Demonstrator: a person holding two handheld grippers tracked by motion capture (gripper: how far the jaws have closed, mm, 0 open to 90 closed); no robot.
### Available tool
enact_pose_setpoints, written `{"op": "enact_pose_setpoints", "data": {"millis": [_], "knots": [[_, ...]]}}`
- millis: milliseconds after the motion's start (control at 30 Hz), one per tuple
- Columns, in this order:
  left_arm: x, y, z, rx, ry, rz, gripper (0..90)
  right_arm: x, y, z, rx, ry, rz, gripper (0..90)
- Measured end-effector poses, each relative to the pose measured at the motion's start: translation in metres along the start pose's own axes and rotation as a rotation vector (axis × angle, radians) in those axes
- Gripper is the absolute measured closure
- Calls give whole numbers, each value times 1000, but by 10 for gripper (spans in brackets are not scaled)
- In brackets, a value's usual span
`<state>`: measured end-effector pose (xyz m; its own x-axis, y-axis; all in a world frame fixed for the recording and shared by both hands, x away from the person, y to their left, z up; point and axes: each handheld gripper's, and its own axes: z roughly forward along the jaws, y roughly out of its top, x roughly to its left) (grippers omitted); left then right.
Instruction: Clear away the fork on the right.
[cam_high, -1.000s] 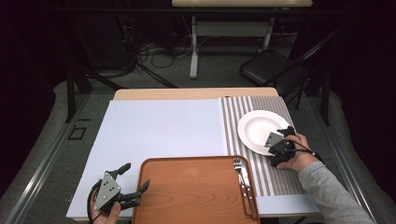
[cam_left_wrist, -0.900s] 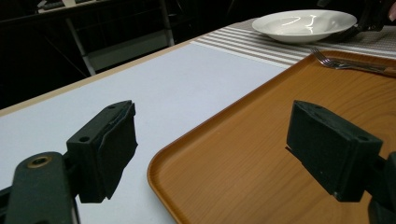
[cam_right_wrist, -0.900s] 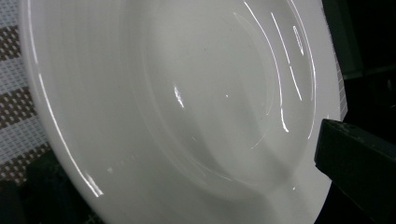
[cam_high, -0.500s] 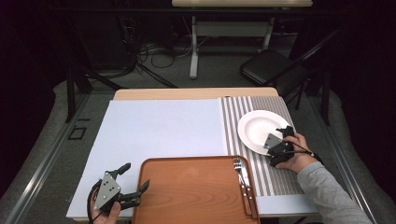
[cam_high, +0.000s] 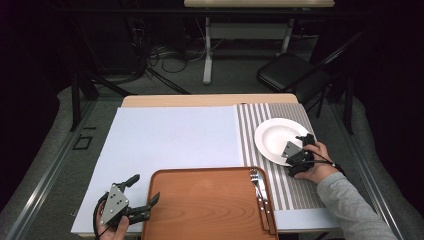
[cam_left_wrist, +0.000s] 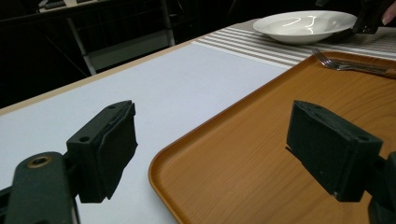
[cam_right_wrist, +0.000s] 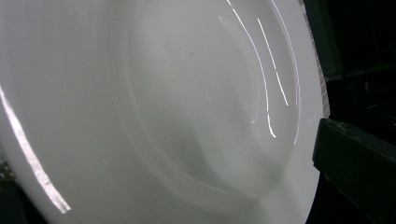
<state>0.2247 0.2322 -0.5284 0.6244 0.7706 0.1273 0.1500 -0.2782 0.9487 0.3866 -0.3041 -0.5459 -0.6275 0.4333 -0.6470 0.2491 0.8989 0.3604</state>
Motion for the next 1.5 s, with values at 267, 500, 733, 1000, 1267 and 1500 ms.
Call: {"op": "enact_pose_setpoints", "data": {"millis": [267,500,733,1000,1267,1500], "knots": [[0,0,0,0,1,1,156,-1,0,0,-2,1,-1,0],[0,0,0,0,1,1,156,-1,0,0,-3,-1,-2,0],[0,0,0,0,2,2,156,0,0,0,-5,-2,-6,2],[0,0,0,0,3,1,156,-1,2,-3,-6,3,-23,43],[0,0,0,0,3,2,156,-7,5,-11,-22,-5,-18,125],[0,0,0,-1,3,1,156,-9,6,-12,-10,19,-21,174]]}}
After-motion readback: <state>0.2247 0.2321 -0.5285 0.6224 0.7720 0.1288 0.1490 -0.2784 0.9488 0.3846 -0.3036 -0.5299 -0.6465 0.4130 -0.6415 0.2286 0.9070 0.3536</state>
